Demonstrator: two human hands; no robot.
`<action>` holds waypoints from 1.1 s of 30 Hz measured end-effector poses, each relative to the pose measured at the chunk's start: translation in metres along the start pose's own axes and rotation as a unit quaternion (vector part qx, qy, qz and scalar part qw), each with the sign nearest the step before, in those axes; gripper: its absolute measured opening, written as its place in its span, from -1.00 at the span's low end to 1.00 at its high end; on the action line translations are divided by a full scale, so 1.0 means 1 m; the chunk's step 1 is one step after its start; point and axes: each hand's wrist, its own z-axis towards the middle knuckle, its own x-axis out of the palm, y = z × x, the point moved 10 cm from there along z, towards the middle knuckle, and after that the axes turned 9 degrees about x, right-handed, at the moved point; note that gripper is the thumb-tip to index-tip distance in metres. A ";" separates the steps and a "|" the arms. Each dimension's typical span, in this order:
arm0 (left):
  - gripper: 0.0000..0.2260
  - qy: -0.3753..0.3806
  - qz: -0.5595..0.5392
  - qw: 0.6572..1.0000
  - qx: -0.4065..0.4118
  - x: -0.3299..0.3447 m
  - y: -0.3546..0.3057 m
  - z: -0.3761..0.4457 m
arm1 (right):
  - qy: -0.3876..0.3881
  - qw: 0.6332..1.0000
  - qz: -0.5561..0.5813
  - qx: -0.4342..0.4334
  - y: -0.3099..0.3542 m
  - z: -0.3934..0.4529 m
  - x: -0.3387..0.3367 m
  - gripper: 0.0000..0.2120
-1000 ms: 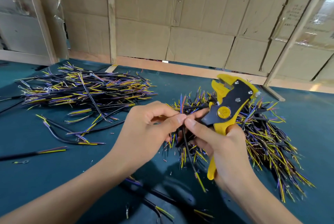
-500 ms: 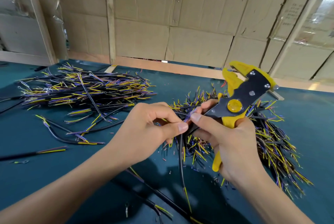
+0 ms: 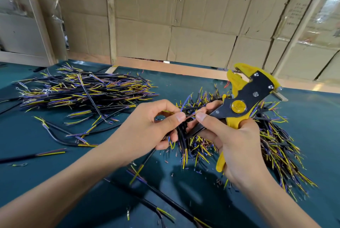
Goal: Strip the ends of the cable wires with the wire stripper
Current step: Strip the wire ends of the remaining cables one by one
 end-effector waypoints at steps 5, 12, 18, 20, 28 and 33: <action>-0.89 0.023 -0.002 1.000 -0.010 -0.001 -0.004 0.002 | -0.009 1.000 0.003 -0.001 -0.001 0.000 -0.001 -0.73; -0.91 0.048 0.032 0.998 -0.016 -0.008 -0.008 0.003 | -0.003 1.000 -0.004 0.013 -0.009 0.001 0.000 -0.89; -0.83 0.041 0.005 0.999 -0.024 -0.035 -0.011 0.008 | 0.190 0.948 -0.062 0.246 -0.037 0.001 0.013 -0.82; -0.79 0.063 0.021 0.997 -0.037 -0.043 -0.010 0.008 | 0.256 0.918 -0.099 0.285 -0.044 -0.008 0.017 -0.75; -0.81 0.106 0.014 0.992 -0.070 -0.052 -0.010 0.003 | 0.311 0.892 -0.160 0.287 -0.060 -0.019 0.025 -0.76; -0.88 0.121 0.018 0.990 -0.073 -0.049 -0.009 0.002 | 0.277 0.904 -0.198 0.257 -0.059 -0.015 0.020 -0.87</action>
